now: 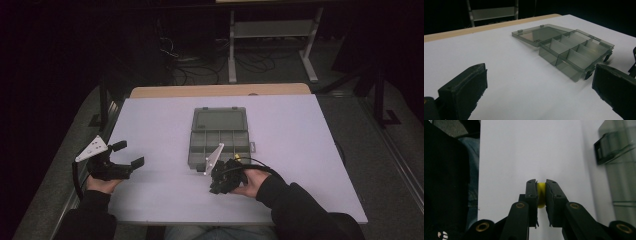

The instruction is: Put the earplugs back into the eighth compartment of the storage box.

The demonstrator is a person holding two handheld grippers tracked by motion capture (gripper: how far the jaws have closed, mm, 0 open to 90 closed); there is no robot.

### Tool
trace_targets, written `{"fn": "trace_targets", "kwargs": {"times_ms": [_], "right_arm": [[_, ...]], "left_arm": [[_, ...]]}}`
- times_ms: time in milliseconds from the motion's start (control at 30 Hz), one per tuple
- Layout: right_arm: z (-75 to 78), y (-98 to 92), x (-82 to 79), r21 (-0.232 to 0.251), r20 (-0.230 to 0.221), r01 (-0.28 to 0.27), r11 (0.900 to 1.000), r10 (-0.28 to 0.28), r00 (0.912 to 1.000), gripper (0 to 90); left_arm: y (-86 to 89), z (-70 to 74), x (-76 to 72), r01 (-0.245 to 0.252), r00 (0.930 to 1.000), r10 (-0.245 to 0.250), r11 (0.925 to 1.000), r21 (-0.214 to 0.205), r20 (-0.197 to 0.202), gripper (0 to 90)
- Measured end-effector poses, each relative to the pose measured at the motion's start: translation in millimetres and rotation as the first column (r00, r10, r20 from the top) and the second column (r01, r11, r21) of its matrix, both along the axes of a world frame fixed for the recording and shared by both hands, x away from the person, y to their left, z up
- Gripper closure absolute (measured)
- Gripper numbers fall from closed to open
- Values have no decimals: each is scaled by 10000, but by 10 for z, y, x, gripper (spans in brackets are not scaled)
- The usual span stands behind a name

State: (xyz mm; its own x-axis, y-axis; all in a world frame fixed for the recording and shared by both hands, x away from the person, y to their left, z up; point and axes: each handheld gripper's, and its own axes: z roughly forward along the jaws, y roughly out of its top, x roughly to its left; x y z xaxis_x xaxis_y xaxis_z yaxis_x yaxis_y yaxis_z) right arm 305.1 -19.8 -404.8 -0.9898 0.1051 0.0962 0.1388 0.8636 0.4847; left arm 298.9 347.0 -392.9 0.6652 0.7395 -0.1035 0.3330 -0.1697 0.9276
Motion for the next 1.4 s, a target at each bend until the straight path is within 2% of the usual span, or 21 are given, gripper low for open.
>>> {"fn": "trace_targets", "kwargs": {"times_ms": [133, 300, 400, 700, 767, 1133, 1400], "right_arm": [[182, -47, 22, 312, 238, 79, 9995, -87, 9997, 789], [292, -90, 61, 439, 349, 208, 9988, -224, 9991, 790], [414, -152, 104, 745, 461, 345, 9966, -380, 9982, 790], [617, -292, 201, 1053, 736, 744, 9916, -824, 9939, 790], [656, -360, 251, 1244, 707, 892, 9882, -985, 9926, 791], [657, -538, 397, 1340, 589, 1530, 9791, -1620, 9850, 790], [609, -692, 534, 1299, 501, 2137, 9682, -2217, 9738, 791]], "left_arm": [[-2, -1, 0, -9, 10000, 9, 10000, 14, -14, 0], [-1, -2, 0, -15, 10000, 15, 10000, 18, -22, 0], [0, -2, -1, -34, 10000, 34, 10000, -13, -21, 0], [1, -1, -2, -38, 10000, 38, 10000, 0, -20, 0], [0, -1, -3, -42, 10000, 42, 10000, -9, -18, 0], [0, -1, -2, -55, 10000, 55, 10000, -21, -25, 0], [1, -1, -3, -47, 10000, 47, 10000, -18, -23, 0]]}}
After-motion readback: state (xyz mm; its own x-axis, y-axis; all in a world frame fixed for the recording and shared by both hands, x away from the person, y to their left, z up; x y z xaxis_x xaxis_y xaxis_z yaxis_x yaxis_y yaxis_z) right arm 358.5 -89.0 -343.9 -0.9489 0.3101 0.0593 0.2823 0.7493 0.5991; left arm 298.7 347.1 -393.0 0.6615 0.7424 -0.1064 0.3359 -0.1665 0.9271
